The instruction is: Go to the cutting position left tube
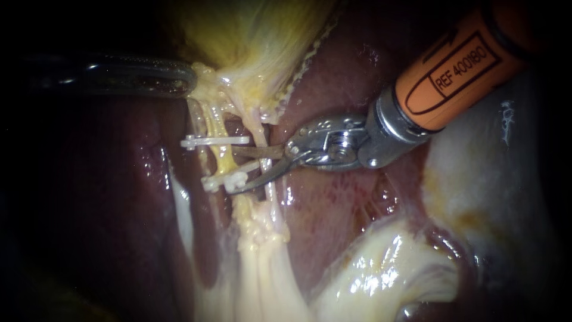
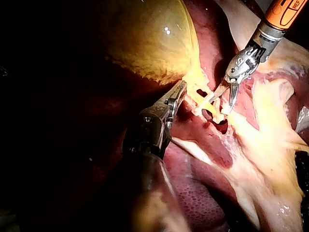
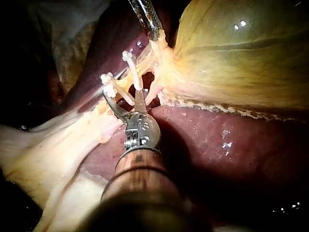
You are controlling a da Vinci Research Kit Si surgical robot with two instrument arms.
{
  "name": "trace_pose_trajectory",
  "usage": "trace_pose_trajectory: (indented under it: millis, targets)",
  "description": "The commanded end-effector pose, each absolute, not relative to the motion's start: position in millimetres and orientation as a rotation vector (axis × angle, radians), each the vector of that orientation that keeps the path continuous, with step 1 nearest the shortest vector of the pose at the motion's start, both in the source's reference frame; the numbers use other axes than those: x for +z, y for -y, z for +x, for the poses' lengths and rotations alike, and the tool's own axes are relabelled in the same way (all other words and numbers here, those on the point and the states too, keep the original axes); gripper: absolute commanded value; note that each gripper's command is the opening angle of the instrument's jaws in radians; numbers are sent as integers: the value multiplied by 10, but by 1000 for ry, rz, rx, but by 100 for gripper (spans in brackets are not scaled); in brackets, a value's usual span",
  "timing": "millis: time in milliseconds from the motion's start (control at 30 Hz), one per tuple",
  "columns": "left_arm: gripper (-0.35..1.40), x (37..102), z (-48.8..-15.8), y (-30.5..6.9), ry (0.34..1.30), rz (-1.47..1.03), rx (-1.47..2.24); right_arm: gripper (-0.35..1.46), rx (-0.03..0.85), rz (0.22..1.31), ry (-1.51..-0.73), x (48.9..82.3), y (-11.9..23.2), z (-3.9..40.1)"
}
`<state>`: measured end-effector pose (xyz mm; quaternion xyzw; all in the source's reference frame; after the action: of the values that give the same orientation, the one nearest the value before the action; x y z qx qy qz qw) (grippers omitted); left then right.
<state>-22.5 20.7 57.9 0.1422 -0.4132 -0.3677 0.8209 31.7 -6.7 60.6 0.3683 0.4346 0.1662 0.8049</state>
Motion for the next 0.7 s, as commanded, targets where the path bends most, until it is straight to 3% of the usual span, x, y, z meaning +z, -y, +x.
trace_pose_trajectory:
  millis: [33, 700]
  targets:
    - [-35, 579, -225, -207, 879, 302, -783, 132, 361, 809, -941, 605, 67, 317]
    - [-35, 579, -224, -207, 878, 299, -784, 131, 439, 1042, -1013, 598, 62, 309]
